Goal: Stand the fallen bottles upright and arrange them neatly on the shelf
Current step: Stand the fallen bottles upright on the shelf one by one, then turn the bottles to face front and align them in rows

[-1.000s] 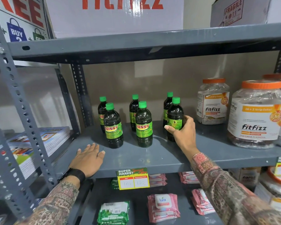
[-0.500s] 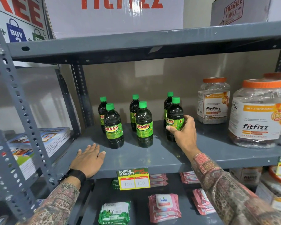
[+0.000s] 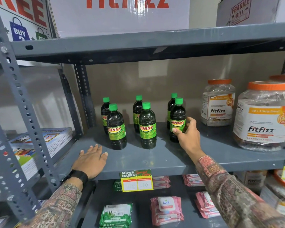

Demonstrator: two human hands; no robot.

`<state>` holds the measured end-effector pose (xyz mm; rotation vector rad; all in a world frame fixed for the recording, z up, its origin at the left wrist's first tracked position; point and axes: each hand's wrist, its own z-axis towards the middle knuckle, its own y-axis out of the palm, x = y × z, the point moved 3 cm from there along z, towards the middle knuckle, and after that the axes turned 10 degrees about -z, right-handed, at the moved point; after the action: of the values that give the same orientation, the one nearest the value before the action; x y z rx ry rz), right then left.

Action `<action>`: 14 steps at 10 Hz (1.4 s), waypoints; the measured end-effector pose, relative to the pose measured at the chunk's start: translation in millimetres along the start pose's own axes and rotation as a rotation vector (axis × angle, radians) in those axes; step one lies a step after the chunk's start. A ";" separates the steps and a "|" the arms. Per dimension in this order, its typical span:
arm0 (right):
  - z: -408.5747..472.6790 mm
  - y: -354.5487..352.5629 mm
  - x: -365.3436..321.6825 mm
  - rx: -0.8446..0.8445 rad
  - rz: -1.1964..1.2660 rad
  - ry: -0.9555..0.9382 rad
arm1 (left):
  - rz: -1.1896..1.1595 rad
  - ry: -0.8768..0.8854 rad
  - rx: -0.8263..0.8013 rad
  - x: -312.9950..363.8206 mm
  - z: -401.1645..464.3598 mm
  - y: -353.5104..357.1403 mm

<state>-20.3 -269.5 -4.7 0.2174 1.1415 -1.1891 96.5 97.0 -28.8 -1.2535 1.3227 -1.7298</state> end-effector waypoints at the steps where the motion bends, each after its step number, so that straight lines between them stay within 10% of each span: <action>1: 0.2 1.8 2.3 -0.034 0.022 0.009 | 0.001 -0.003 0.000 -0.6 0.6 0.4; 3: -1.5 1.7 -2.2 -0.076 0.058 0.026 | -0.003 -0.003 -0.003 0.5 -1.9 -1.2; 5: -38.6 -20.1 -45.5 0.422 -0.178 -0.443 | -0.004 -0.003 -0.004 4.0 -3.3 -3.4; 7: -112.7 56.2 -99.6 -0.256 -0.166 -0.819 | -0.010 0.002 -0.015 1.1 -0.5 -3.7; 10: -86.6 121.9 -120.4 -0.672 0.122 -0.101 | -0.275 -0.025 0.022 -8.4 11.0 -6.9; 12: -69.4 148.9 -124.0 -0.587 0.132 -0.083 | -1.222 0.228 -0.024 26.6 22.8 -42.2; 14: -68.1 152.6 -121.7 -0.536 0.113 -0.100 | -1.265 0.288 -0.005 34.4 34.7 -35.5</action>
<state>72.6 -84.8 -2.8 -0.1833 1.2971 -0.7519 119.0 65.1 17.2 -2.1315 0.5914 -2.7880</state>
